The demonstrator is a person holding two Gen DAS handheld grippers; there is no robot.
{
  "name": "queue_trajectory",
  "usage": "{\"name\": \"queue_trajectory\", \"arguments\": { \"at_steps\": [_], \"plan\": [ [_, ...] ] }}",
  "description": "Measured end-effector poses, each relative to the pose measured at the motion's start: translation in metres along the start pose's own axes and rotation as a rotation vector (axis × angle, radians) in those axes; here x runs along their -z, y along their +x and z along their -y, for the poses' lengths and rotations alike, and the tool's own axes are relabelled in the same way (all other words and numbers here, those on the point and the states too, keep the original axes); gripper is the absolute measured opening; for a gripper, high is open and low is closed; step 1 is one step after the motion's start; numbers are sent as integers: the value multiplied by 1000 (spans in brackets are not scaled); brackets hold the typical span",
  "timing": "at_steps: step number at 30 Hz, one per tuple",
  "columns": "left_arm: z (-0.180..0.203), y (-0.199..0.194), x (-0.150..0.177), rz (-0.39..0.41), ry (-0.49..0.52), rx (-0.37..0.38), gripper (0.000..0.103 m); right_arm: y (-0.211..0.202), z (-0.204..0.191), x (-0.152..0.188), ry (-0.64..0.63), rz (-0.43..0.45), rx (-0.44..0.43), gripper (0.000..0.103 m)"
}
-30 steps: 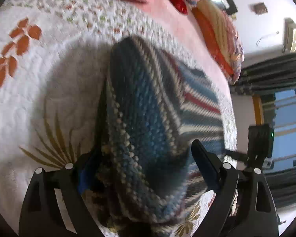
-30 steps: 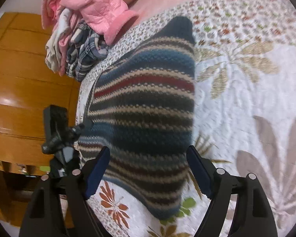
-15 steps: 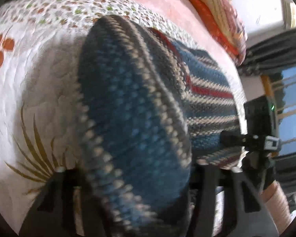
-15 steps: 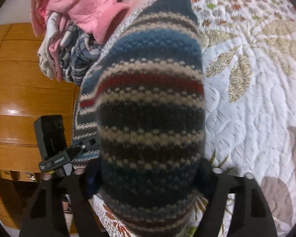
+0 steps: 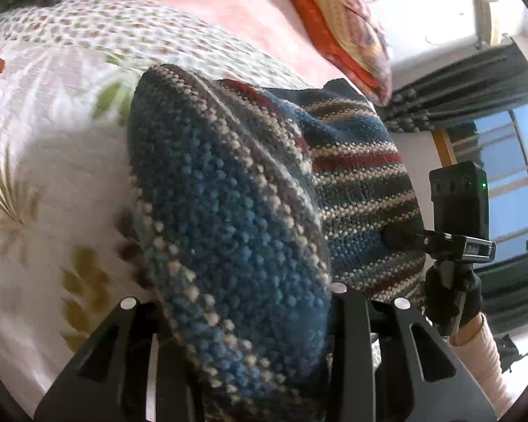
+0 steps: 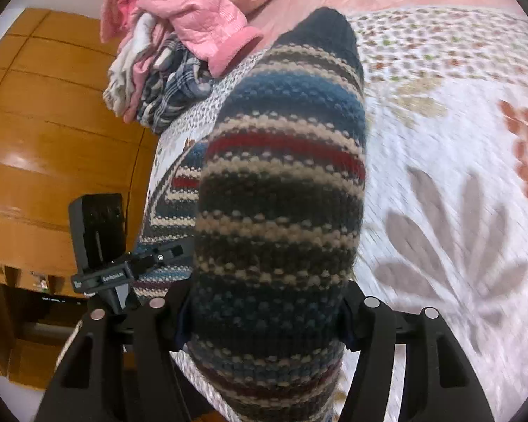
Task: Fold small clothes
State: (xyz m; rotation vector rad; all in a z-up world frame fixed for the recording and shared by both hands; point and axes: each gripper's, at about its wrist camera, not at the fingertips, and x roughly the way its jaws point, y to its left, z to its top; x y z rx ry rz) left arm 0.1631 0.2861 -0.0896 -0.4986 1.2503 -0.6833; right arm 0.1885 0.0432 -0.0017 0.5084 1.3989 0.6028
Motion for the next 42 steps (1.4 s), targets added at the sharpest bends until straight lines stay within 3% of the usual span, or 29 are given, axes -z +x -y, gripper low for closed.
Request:
{"name": "queue_trajectory", "arguments": {
  "at_steps": [5, 9, 15, 21, 26, 31, 34, 35, 39, 42],
  "plan": [
    [55, 23, 36, -19, 82, -34, 31, -40, 24, 43, 5, 8, 13, 62],
    [76, 47, 57, -27, 88, -69, 31, -48, 56, 66, 45, 3, 38, 62],
    [69, 68, 85, -46, 64, -114, 32, -39, 84, 86, 43, -37, 86, 63],
    [51, 96, 78, -56, 7, -134, 41, -18, 102, 98, 29, -82, 169, 68],
    [43, 102, 81, -33, -30, -106, 49, -14, 108, 101, 68, -76, 180, 77],
    [45, 88, 90, -18, -105, -118, 54, -25, 96, 102, 48, -63, 253, 80],
    [48, 67, 98, 8, -154, -171, 57, -44, 86, 105, 25, -20, 318, 81],
    [55, 58, 101, 24, -152, -222, 59, -52, 84, 108, 20, 0, 349, 81],
    [90, 30, 113, 119, -8, -387, 60, -83, 72, 123, 11, 97, 423, 81],
    [110, 10, 130, 180, 70, -427, 67, -93, 61, 142, -9, 131, 442, 81]
  ]
}}
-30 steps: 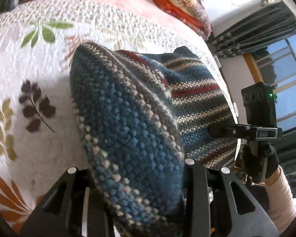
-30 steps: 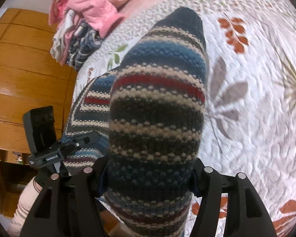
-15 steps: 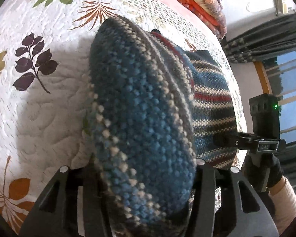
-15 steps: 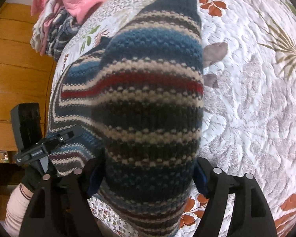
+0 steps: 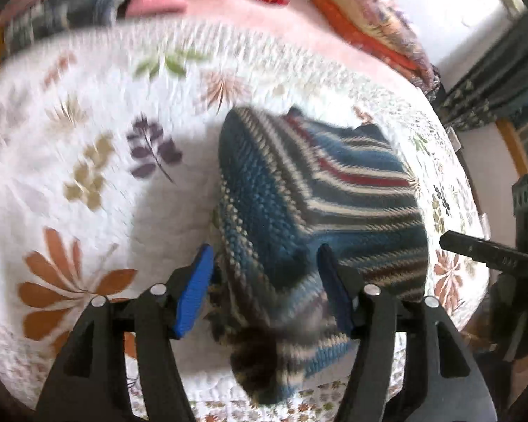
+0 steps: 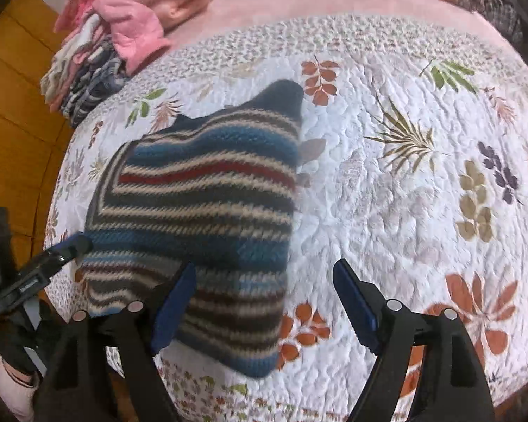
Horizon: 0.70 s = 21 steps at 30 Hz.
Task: Fold small clothes
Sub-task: 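Lower the folded sweater onto the quilt and open both tools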
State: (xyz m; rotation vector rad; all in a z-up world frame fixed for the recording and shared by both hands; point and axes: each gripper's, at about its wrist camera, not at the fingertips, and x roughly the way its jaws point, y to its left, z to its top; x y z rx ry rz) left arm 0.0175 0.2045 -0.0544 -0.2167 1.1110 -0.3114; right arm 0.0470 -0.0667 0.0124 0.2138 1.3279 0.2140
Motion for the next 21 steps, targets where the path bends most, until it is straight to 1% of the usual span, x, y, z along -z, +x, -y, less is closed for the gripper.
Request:
{"name": "queue_trajectory", "arguments": {
  "at_steps": [3, 5, 7, 10, 11, 15, 16, 18, 21],
  "plan": [
    [11, -13, 17, 34, 10, 4, 67, 2, -9, 18, 7, -16, -6, 81],
    [13, -11, 28, 21, 4, 22, 67, 9, -16, 30, -6, -39, 8, 81],
    [13, -3, 34, 3, -4, 19, 67, 13, -20, 38, -13, -54, 19, 81],
    [3, 7, 49, -22, -14, -21, 67, 17, -15, 52, -12, -73, 39, 81],
    [-2, 13, 52, -32, -19, -50, 67, 20, -14, 54, -12, -81, 51, 81],
    [-18, 26, 58, -60, -43, -89, 67, 33, -3, 59, -24, -113, 149, 81],
    [-21, 30, 59, -70, -50, -94, 69, 38, 1, 60, -18, -128, 157, 81],
    [-29, 39, 61, -89, -59, -106, 69, 47, 8, 62, 13, -150, 141, 81],
    [-35, 45, 63, -106, -75, -95, 70, 51, 12, 63, 22, -159, 142, 82]
  ]
}}
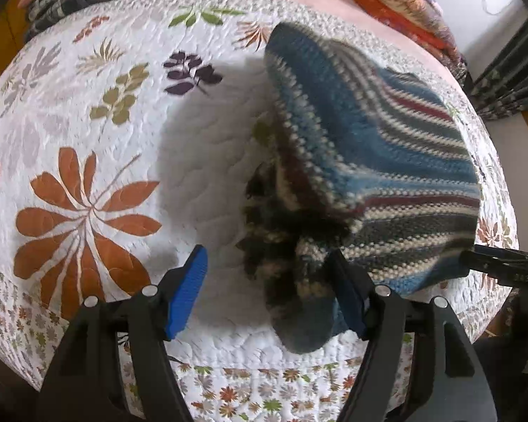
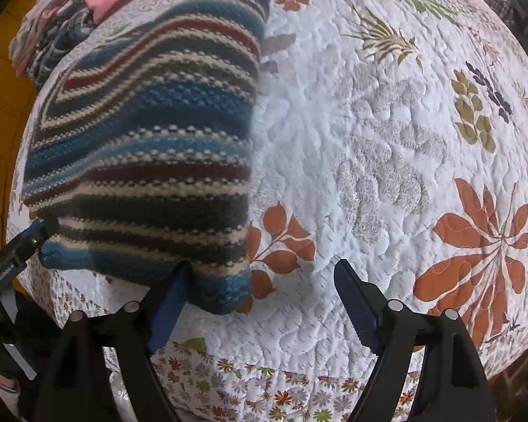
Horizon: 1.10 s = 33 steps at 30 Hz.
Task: Fold small clothes
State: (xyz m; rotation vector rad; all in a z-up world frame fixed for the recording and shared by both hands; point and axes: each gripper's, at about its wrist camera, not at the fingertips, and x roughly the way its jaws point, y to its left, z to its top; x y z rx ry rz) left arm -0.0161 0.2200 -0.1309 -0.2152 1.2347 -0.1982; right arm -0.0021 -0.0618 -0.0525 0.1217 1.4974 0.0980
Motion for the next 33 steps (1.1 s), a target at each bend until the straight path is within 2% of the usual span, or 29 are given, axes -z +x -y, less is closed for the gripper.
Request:
{"name": "queue_trajectory", "arguments": {
  "at_steps": [4, 7, 10, 11, 12, 14, 17, 23, 29, 33],
  "plan": [
    [-1, -10, 0, 7, -17, 19, 70, -10, 1, 0, 4, 30, -5, 82],
    [4, -25, 0, 23, -9, 24, 70, -32, 2, 5, 27, 98, -27, 83],
    [9, -40, 5, 50, -9, 11, 80, -53, 2, 12, 46, 166, -60, 83],
    [10, -45, 8, 61, -12, 12, 80, -58, 1, 13, 41, 184, -58, 84],
    [12, -49, 10, 68, -15, 14, 80, -66, -4, 17, 25, 213, -43, 84],
    [13, -58, 15, 86, -23, 15, 84, -78, -12, 21, -1, 251, -5, 93],
    [17, -71, 25, 124, -30, 4, 89, -93, -29, 37, -39, 308, 47, 96],
    [24, -94, 42, 171, -18, -67, 93, -101, -37, 56, -44, 344, 46, 99],
    [26, -110, 60, 200, -36, -90, 94, -114, -44, 72, -53, 393, 157, 99],
    [30, -117, 69, 210, -24, -98, 94, -112, -45, 80, -53, 380, 129, 99]
  ]
}}
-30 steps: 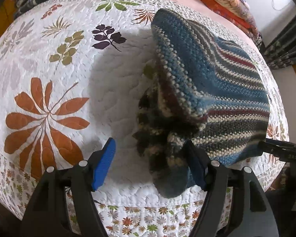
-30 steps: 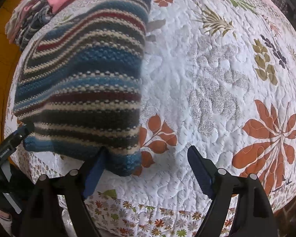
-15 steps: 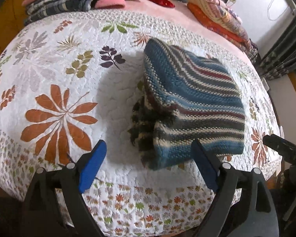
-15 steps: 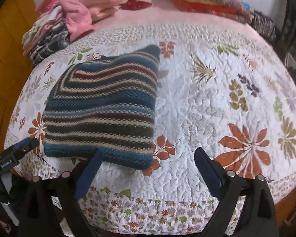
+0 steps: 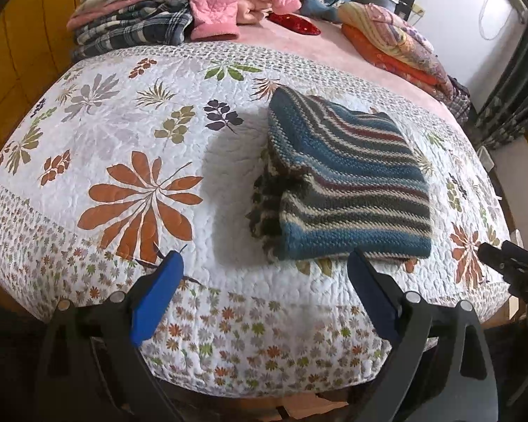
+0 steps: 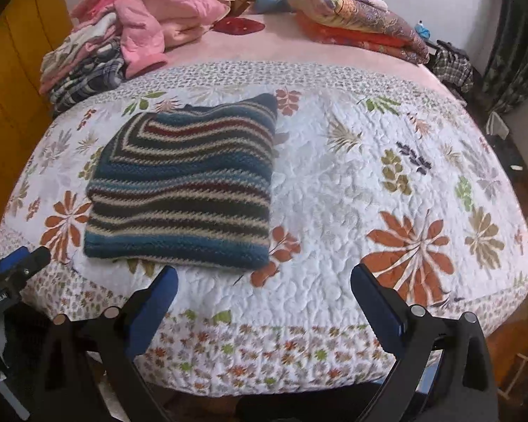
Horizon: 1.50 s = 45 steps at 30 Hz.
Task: Fold small clothes
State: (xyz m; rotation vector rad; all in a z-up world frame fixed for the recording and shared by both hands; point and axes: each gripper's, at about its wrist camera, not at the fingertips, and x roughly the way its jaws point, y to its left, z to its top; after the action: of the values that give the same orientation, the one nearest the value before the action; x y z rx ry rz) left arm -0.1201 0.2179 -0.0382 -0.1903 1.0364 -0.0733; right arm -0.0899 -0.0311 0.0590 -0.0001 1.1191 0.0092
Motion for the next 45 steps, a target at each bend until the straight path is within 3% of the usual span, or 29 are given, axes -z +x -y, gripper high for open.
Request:
{"name": "queue_trajectory", "arguments": {
  "at_steps": [11, 15, 45],
  "plan": [
    [13, -21, 16, 23, 31, -5, 94, -11, -4, 23, 35, -6, -66, 99],
    [19, -26, 20, 45, 61, -44, 94, -14, -6, 28, 37, -9, -77, 99],
    [37, -34, 25, 49, 108, -62, 94, -29, -20, 32, -26, 43, -47, 99]
  ]
}}
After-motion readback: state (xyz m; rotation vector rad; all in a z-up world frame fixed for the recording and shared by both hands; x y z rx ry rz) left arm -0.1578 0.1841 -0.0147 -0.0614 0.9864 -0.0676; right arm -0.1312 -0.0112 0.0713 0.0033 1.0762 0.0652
